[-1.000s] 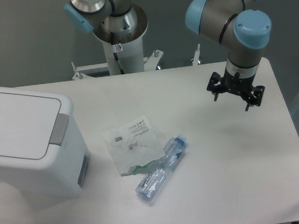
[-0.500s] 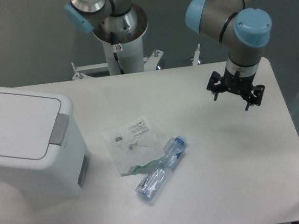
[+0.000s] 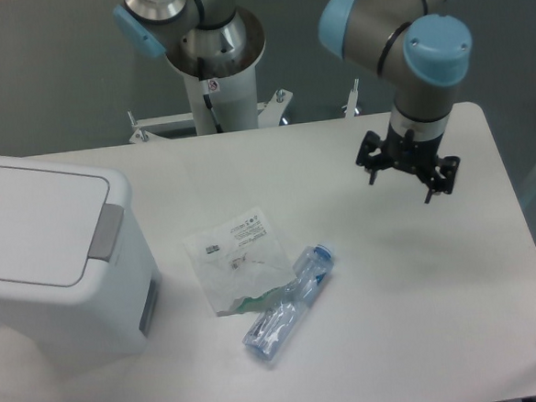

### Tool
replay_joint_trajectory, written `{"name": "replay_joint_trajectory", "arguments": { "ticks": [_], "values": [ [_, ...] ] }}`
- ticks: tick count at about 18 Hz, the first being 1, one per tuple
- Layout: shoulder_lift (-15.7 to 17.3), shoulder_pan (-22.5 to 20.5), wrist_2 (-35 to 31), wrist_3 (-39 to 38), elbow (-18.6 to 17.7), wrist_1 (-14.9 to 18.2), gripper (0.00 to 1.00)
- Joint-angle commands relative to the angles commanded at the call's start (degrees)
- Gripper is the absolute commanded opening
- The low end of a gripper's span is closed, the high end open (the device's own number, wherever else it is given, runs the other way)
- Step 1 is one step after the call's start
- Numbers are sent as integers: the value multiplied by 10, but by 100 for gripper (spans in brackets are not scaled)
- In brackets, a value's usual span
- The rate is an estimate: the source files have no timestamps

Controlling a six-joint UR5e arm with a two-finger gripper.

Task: Open the trash can
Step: 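Move the gripper toward the white trash can's lid edge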

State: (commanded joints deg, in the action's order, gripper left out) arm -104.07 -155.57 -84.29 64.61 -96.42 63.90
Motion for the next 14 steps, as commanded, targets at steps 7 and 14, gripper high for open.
{"name": "replay_joint_trajectory", "arguments": {
  "ticks": [7,14],
  "values": [
    [13,51,50,-145,7,-3,100],
    [18,106,93,-250,37,2,100]
  ]
}}
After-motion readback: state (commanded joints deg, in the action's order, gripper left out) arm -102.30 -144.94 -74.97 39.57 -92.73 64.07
